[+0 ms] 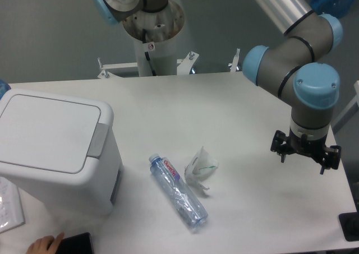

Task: Open the trash can

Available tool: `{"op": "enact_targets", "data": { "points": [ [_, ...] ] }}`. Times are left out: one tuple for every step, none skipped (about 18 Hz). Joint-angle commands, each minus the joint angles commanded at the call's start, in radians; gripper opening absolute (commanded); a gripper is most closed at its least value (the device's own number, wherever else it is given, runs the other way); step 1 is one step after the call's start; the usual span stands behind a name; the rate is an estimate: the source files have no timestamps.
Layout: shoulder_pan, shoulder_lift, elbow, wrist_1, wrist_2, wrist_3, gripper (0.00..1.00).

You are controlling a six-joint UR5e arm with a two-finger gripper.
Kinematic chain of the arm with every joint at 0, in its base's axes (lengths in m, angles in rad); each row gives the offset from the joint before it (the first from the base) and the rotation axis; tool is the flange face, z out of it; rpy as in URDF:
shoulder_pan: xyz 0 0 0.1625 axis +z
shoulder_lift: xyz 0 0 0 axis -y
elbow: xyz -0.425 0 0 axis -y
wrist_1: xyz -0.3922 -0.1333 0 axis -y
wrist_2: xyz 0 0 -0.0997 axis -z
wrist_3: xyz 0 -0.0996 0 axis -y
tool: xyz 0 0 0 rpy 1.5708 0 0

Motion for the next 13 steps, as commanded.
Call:
{"op": "enact_targets", "data": {
  "points": [
    [0.0, 0.0, 0.002, 0.0, -0.002, 0.0, 1.0],
    [-0.002, 0.0, 0.0, 0.0, 0.0, 0.002, 1.0],
    [-0.003, 0.0, 0.0, 0.002, 0.0, 0.002, 1.0],
    [-0.003, 0.002, 0.0, 0.002, -0.005, 0.0, 1.0],
    [-0.002, 0.002, 0.0, 0.002, -0.012, 0.0, 1.0],
    [-0.002, 0.003, -0.005, 0.003, -0.015, 0.0, 1.0],
    [-0.002, 0.002, -0.017, 0.008, -0.017, -0.002, 1.0],
    [-0.002, 0.003, -0.038, 0.023, -0.023, -0.009, 1.0],
    [0.0, 0.005, -0.054, 0.064, -0.034, -0.038, 1.0],
    [0.0, 0.008, -0.067, 0.089, -0.047, -0.093, 1.0],
    [-0.002, 0.014, -0.071, 0.098, -0.072, -0.169, 1.0],
    [-0.006, 0.015, -0.068, 0.1, -0.093, -0.198, 1.0],
    [-0.008, 0.017, -0.063, 0.1, -0.115, -0.221, 1.0]
  ]
}}
